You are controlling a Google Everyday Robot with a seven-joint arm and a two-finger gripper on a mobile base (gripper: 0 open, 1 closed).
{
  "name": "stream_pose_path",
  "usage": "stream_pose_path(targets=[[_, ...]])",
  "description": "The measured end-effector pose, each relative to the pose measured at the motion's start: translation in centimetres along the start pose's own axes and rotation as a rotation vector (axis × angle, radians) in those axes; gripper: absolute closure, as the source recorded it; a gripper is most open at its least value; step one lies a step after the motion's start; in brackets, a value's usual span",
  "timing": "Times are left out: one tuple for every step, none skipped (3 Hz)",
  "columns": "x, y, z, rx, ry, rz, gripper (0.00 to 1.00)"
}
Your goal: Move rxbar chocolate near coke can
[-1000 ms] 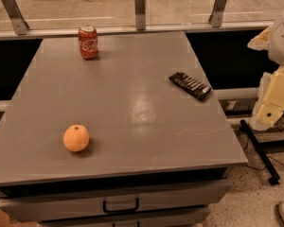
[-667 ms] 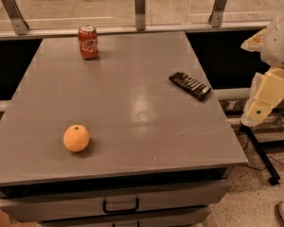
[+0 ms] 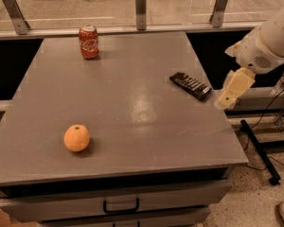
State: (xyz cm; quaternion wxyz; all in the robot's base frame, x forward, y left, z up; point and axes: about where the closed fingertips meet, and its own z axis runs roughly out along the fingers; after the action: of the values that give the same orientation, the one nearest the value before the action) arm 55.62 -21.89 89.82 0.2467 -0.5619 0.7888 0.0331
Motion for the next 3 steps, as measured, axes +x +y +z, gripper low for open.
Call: stream_pose_path(targets=[[0.7,-2.7,3.6,0.001,-0.043,0.058,0.00],[0.4,-4.0,6.5,-0.006,-0.065,0.097,0.00],[-0.4,-3.8,8.6,-0.049,-0.069,0.147,0.18]])
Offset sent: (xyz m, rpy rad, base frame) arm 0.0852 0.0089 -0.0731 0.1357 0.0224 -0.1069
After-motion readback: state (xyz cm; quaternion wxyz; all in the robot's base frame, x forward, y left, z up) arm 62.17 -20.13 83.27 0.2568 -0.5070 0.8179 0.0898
